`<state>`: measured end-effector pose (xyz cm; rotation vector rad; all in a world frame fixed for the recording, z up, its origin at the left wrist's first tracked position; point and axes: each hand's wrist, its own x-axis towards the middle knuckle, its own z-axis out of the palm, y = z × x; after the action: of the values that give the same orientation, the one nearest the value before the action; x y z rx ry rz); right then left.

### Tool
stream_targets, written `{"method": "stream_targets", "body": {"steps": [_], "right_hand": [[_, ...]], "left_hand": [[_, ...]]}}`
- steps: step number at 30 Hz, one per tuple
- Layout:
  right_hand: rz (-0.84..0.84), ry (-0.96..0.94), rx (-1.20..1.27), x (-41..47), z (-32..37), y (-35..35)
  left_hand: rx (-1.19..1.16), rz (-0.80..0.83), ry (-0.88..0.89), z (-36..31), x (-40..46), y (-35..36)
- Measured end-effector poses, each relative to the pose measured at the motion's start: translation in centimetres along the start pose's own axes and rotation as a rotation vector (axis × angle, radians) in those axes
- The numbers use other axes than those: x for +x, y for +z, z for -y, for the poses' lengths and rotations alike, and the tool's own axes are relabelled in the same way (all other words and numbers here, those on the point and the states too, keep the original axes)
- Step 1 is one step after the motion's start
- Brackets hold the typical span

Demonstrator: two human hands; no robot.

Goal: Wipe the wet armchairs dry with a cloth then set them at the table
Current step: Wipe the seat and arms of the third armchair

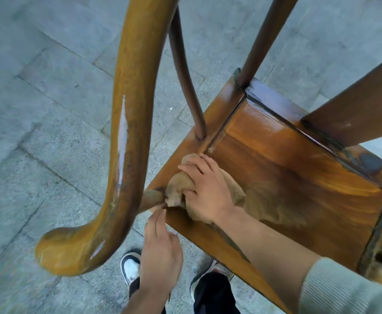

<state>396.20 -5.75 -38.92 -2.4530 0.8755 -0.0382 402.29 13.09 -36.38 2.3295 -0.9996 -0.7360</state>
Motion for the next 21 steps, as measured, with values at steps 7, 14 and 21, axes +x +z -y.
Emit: {"method": "stream_targets", "body": {"steps": [7, 14, 21], "right_hand": [[0.181, -0.373, -0.044, -6.5, -1.7, 0.9], [-0.048, 0.158, -0.067, -5.0, -2.4, -0.5], [-0.074, 0.03, -0.018, -11.2, 1.6, 3.7]], "left_hand": [[0.291, -0.028, 0.113, 2.6, 1.7, 0.5], [0.443, 0.072, 0.32, 4.8, 1.9, -0.9], [0.579, 0.18, 0.343, 4.5, 1.5, -1.4]]}}
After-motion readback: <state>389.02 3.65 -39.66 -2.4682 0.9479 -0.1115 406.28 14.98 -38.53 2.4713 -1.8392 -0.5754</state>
